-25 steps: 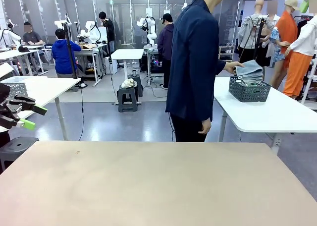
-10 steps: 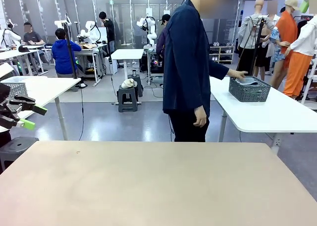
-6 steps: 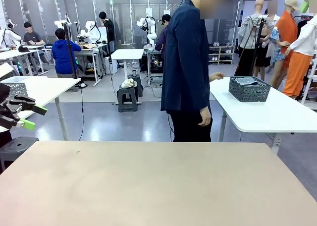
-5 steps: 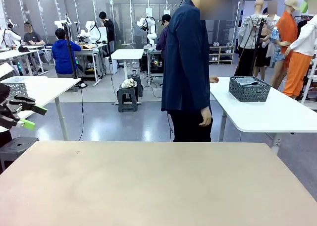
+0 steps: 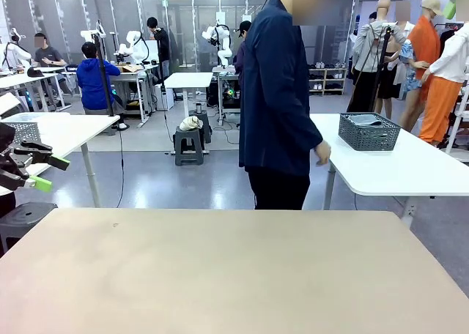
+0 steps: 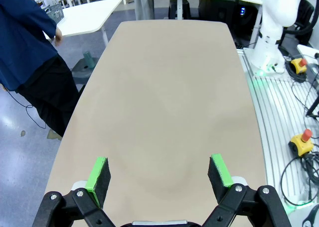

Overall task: Fold the towels and place them in the basket.
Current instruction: Stack the folded Towel with hook on the right side of the table.

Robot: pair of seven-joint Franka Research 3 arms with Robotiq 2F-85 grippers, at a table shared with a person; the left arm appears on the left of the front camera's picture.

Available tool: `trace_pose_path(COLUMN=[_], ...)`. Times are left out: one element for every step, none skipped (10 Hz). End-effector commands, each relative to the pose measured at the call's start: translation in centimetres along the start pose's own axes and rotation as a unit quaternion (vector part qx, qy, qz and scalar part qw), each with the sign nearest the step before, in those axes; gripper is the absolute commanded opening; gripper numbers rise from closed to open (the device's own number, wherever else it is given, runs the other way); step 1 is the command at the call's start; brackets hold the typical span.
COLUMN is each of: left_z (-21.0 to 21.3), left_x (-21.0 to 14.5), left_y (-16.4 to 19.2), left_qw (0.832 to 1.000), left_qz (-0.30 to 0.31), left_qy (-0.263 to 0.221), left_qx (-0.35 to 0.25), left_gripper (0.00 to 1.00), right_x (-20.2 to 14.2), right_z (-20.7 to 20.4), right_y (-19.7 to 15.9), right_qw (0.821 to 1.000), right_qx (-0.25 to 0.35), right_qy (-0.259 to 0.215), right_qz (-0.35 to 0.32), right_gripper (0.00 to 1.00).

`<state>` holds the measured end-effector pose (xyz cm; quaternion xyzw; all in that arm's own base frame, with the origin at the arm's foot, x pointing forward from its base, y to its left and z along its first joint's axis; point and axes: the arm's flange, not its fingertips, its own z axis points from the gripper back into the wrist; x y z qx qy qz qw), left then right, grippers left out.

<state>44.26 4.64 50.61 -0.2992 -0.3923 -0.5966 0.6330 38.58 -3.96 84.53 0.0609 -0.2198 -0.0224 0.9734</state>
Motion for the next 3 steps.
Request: trace_pose_path(left_z=[0.07, 0.07, 0.07], left_x=[0.19, 0.19, 0.19], left_y=[-0.03, -0.03, -0.03], left_qw=[1.000, 1.000, 1.000], left_qz=[-0.001, -0.001, -0.001], left_qy=[-0.003, -0.003, -0.003], left_qx=[0.001, 0.001, 0.001], left_gripper=[1.00, 1.00, 1.00], right_x=[0.11, 0.11, 0.11], right_z=[0.24, 0.24, 0.24], right_y=[0.09, 0.09, 0.09], right_qw=[1.000, 1.000, 1.000], right_qx=[-0.003, -0.003, -0.003], right_qy=[0.003, 0.003, 0.003], right_qz=[-0.002, -0.002, -0.002], right_gripper=[1.00, 1.00, 1.00])
